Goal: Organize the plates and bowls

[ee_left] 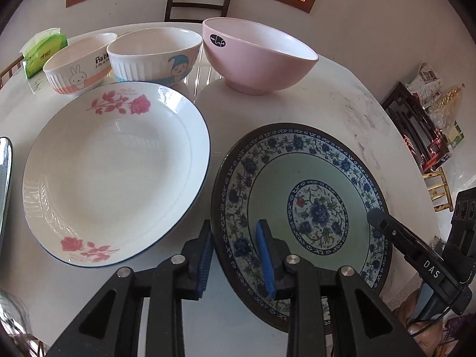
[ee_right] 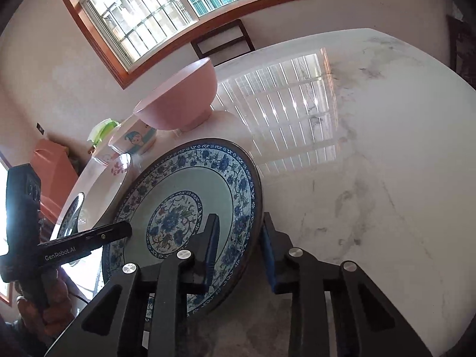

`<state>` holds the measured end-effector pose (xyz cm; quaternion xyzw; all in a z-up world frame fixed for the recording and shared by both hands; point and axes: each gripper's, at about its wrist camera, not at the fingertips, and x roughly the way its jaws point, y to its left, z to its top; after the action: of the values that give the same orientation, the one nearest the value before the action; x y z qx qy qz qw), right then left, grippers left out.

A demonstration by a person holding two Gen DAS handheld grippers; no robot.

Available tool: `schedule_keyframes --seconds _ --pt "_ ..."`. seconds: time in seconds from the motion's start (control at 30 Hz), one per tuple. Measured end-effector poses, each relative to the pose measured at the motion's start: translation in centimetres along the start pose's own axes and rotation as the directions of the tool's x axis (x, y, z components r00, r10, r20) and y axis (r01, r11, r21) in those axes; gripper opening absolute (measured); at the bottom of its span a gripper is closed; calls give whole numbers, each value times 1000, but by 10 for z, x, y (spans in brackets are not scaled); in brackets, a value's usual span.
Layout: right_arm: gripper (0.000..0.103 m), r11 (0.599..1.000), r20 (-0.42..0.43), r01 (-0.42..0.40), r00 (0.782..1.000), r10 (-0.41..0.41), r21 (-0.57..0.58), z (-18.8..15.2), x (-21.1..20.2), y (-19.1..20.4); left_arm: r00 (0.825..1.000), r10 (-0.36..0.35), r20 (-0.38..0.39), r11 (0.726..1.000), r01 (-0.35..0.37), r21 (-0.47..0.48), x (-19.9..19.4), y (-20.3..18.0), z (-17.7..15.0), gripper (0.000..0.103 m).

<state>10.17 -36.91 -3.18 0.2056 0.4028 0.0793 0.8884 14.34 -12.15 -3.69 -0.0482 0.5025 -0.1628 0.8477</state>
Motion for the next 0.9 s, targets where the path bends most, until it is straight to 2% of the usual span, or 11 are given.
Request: schedule_keyframes --seconds 0.13,0.4,0.63,0.9 --pt "23 999 10 40 999 -40 9 -11 -9 4 1000 -7 6 1000 7 -8 -1 1 -4 28" --pt "21 996 17 63 998 -64 69 -30 -27 3 998 -49 38 999 48 14 -12 -6 -2 28" --pt "21 992 12 58 998 -60 108 -38 -35 9 995 -93 43 995 94 -13 -24 3 -5 28" --pt "21 995 50 60 997 -64 82 -39 -53 32 989 -122 81 992 123 -11 -47 10 -2 28"
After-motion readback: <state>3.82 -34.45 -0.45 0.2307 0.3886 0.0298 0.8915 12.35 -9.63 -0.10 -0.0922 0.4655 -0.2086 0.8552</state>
